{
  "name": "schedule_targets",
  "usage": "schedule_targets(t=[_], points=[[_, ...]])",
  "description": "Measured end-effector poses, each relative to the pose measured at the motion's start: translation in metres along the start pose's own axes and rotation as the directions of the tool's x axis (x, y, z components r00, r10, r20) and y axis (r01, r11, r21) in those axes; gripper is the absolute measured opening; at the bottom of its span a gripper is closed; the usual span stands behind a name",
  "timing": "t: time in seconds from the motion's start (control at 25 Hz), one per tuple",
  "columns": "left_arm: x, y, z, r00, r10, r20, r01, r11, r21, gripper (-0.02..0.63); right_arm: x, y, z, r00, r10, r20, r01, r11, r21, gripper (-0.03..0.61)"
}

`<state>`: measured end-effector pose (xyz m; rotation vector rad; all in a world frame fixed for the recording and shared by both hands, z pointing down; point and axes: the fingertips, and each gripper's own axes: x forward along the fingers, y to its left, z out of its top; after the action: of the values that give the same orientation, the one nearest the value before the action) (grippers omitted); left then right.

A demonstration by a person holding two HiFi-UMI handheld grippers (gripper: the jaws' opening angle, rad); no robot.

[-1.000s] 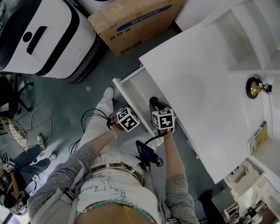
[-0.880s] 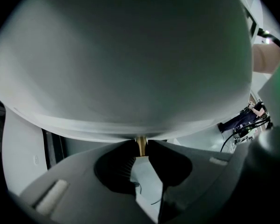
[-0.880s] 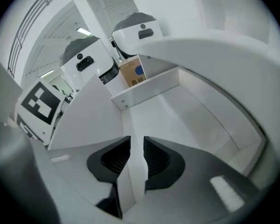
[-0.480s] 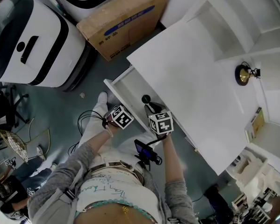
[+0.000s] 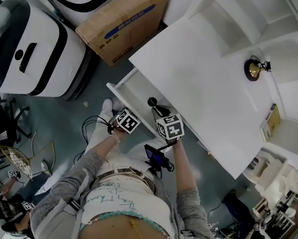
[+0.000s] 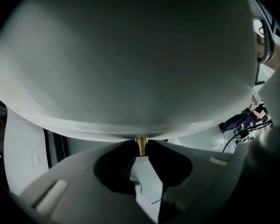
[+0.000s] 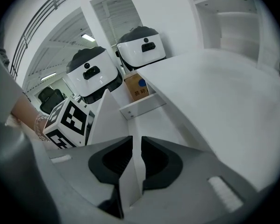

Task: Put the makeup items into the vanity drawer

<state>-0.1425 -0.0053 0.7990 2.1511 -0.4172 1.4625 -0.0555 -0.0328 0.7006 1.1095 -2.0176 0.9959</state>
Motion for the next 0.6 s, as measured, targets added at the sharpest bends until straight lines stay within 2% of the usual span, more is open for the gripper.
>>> schedule_targets(t=[0.36,0.6], points=[[0.0,0.001,0.0,1.0,0.003,-0.002,-0.003,1.0,-0.007,0.087,-0.013,0.006,0.004,1.0,0.013,0.013,-0.013,1.0,-0.003,0.034],[0.0,0.001,0.0,1.0,0.003,0.0,-0.003,1.0,-0.005,0.087,-0.024,0.007,0.008,0.999,0.007,0.038,-0.007,1.0,0.001,0.03]])
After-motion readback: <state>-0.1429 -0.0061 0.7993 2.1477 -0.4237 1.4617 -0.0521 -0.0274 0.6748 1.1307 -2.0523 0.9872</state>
